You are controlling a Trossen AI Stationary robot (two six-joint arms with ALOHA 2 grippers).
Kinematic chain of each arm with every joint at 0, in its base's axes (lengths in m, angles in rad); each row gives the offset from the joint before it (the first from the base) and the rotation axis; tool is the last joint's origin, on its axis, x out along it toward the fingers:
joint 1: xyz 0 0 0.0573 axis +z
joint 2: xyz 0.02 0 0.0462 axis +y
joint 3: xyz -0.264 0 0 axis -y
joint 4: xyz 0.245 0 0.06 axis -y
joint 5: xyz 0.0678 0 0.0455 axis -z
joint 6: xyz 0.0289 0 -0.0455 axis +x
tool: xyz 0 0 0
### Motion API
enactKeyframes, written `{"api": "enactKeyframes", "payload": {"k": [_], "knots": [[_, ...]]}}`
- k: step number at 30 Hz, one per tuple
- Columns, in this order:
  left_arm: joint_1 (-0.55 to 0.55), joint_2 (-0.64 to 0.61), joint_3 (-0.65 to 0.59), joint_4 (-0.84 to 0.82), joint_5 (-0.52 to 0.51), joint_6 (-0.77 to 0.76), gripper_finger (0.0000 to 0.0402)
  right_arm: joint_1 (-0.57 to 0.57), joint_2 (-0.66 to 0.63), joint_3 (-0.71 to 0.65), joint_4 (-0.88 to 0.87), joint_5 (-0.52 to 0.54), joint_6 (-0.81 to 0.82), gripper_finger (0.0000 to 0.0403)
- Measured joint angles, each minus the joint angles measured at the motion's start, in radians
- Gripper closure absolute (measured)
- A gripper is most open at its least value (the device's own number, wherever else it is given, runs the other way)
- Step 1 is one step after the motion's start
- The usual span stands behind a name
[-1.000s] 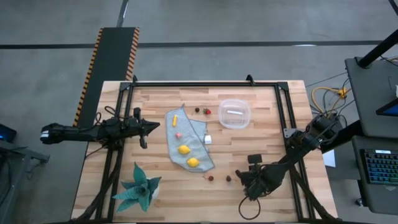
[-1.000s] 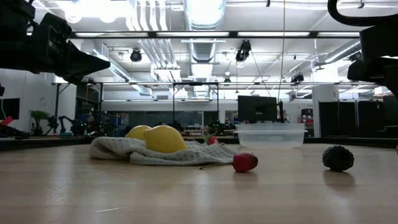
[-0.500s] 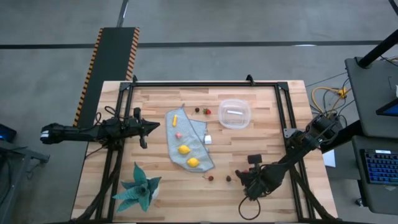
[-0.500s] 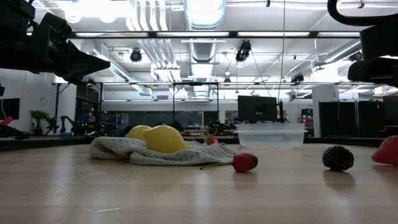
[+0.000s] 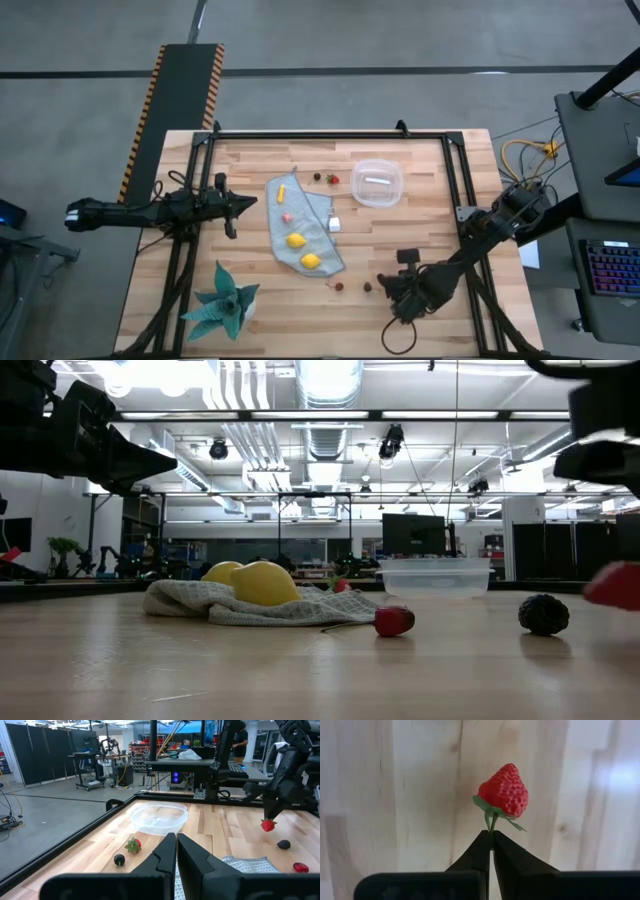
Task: Pick and placing Produce into tupperware
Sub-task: Put the bottom red strawberry into the transparent bin
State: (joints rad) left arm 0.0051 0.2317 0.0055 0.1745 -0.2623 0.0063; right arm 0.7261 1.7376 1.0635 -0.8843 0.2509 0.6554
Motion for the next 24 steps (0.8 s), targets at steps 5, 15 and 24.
{"api": "enactKeyframes", "payload": {"k": [5, 15, 24], "knots": [[0.0, 0.0, 0.0, 0.0, 0.0, 0.0, 0.0402, -0.004, -0.018, 0.039, -0.004, 0.11, 0.009, 0.0394], [0.0, 0.001, 0.0, 0.001, 0.0, 0.0, 0.0402, -0.072, -0.12, 0.062, -0.025, 0.336, 0.044, 0.0394], [0.0, 0.004, 0.0, 0.0, 0.0, 0.0, 0.0402, -0.162, -0.23, 0.051, -0.038, 0.49, 0.034, 0.0394]]}}
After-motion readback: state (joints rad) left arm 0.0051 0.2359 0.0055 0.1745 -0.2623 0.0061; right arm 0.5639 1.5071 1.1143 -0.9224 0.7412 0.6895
